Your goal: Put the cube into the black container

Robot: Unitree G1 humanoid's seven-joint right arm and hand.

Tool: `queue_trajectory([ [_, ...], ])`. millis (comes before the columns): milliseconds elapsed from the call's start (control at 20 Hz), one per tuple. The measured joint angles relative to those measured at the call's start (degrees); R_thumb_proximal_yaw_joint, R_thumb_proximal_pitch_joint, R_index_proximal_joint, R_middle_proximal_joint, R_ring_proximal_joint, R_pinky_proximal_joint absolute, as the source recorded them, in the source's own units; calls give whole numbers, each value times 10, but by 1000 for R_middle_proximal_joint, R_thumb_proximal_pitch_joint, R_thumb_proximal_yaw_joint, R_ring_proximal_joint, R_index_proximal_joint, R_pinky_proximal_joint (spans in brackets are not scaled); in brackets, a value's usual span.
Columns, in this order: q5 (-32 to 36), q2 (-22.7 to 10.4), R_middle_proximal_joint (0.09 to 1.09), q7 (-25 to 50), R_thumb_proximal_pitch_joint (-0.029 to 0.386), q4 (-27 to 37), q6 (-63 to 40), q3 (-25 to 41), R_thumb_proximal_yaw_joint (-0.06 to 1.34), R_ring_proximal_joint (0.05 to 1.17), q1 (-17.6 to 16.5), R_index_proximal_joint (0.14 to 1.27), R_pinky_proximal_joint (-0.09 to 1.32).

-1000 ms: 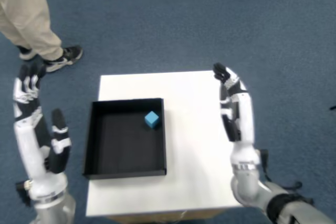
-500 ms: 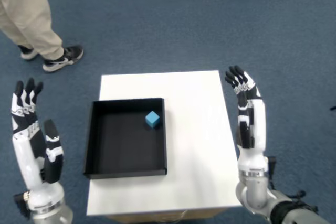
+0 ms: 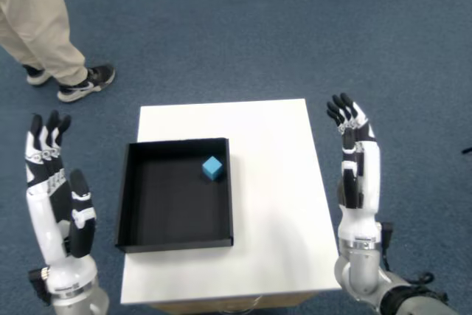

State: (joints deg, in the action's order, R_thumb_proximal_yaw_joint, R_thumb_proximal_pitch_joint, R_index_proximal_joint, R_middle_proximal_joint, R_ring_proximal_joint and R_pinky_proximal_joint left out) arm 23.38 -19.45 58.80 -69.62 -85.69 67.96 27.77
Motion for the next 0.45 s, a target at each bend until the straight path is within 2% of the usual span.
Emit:
queue_trajectory([
  [450,38,16,271,-39,193,-20,1,7,-21,343,-13,266,299],
])
